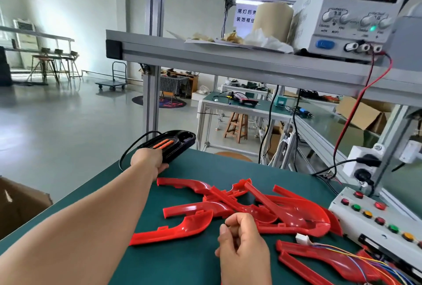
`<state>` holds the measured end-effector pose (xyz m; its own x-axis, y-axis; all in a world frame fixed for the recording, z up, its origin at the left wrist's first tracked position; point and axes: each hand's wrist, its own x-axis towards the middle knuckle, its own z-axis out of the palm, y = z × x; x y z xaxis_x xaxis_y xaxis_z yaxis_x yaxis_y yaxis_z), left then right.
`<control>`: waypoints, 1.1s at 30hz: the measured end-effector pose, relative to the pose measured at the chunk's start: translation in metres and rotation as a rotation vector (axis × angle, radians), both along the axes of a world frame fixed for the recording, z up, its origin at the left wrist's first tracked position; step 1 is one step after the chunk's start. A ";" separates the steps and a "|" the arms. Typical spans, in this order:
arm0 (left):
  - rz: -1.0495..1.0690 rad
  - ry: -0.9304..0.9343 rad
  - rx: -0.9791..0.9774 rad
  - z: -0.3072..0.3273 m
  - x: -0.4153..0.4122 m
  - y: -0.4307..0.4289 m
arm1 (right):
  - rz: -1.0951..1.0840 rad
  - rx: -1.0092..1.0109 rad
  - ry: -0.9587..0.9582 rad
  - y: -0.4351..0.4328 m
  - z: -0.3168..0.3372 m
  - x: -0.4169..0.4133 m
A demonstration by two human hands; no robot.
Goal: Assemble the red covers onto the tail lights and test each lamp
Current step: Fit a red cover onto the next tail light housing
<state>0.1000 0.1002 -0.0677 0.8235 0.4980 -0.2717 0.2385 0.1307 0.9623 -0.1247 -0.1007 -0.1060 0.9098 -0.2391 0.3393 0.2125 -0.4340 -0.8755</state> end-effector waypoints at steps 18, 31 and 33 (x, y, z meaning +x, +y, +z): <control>-1.006 -0.220 0.017 0.040 -0.219 -0.029 | 0.015 1.039 0.017 -0.052 0.061 -0.005; -1.127 -0.230 0.500 0.028 -0.227 -0.049 | -0.063 0.992 0.272 -0.096 0.073 -0.036; -1.271 -0.317 0.874 0.022 -0.233 -0.063 | -0.040 1.051 0.250 -0.099 0.064 -0.032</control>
<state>-0.1334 0.0375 -0.0452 0.7744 -0.6322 -0.0234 -0.4629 -0.5915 0.6602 -0.1565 -0.1997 -0.0424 0.9100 -0.3334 -0.2466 -0.0211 0.5567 -0.8304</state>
